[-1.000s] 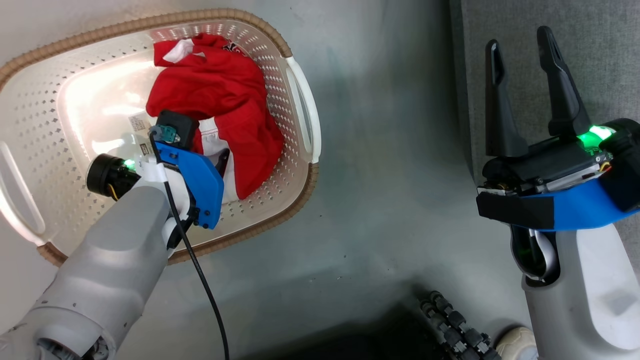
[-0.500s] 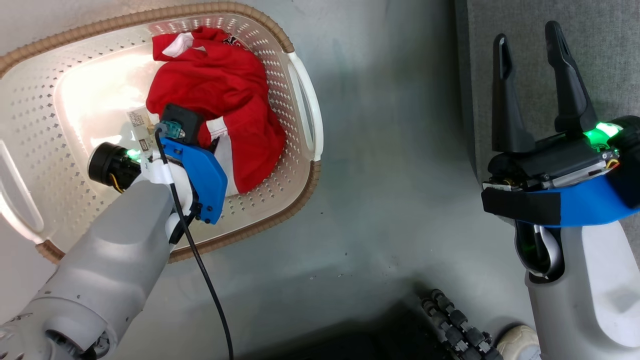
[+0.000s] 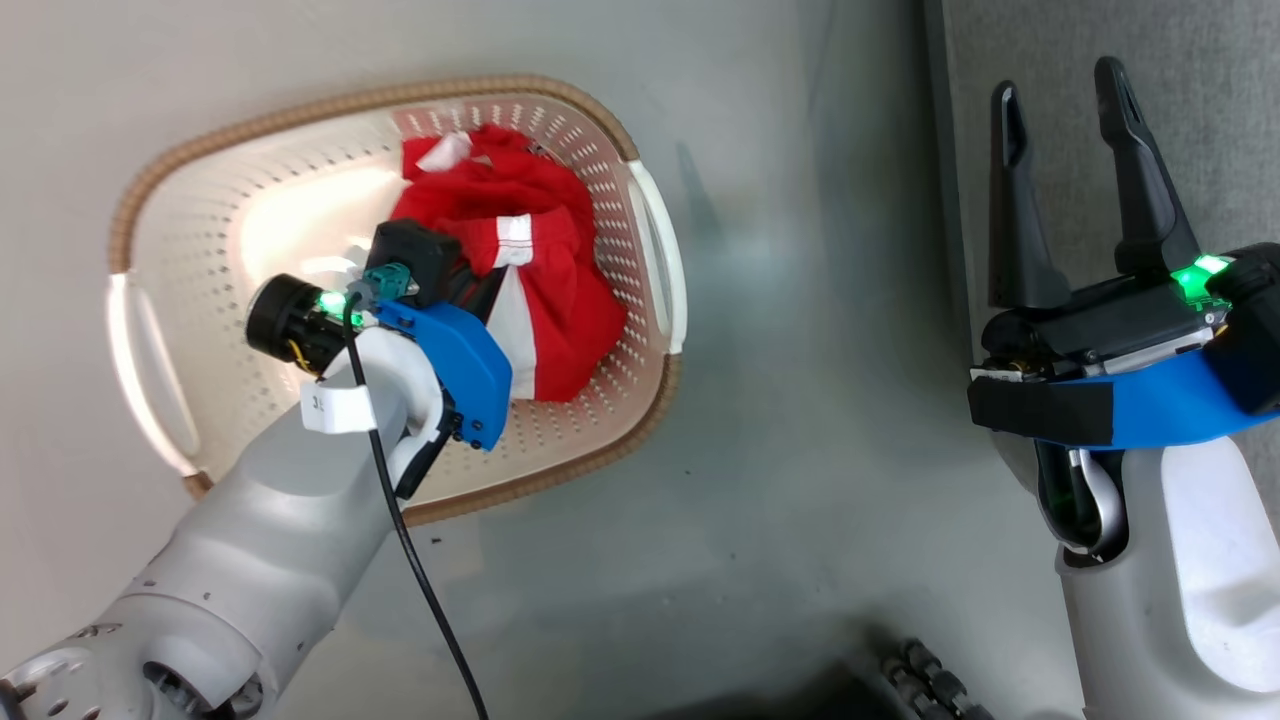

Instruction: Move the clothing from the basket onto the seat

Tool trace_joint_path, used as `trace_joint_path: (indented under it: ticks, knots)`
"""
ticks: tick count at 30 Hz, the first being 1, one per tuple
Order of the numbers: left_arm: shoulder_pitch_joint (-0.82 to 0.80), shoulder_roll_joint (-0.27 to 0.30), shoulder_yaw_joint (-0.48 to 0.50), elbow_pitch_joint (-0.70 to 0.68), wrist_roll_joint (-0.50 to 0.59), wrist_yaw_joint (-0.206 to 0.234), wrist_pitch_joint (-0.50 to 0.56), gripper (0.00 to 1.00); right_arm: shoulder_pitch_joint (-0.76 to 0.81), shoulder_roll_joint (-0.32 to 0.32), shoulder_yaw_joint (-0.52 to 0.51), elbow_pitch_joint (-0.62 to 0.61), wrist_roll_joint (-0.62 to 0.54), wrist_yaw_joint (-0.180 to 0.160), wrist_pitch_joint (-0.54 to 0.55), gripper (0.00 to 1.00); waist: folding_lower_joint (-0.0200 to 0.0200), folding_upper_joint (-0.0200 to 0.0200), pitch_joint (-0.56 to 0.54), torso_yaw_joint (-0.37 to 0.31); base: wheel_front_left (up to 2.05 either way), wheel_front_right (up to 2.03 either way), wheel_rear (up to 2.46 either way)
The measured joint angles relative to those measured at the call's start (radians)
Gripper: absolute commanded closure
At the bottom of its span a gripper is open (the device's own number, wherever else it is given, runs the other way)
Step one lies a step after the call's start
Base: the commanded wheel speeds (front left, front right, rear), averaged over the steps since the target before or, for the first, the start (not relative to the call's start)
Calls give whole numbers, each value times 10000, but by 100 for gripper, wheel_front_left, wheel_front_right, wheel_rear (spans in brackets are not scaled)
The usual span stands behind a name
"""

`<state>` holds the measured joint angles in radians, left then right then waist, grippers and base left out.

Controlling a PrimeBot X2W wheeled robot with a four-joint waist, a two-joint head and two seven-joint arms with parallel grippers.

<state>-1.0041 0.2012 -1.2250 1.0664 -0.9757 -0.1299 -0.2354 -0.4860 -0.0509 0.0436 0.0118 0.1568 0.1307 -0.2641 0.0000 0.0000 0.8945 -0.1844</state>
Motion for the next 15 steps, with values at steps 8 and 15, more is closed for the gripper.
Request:
trace_joint_path:
  ticks: [8,15]
  knots:
    - [92,10,1124,-995,443,0,-265,100,359,4,-155,314,-318,0,0,0,0,0,-1307,590,0,0,0]
    - [933,247,2834,-2144,2134,2,-265,100,878,6,-226,606,-506,0,0,0,-1,0,-2621,1030,0,0,0]
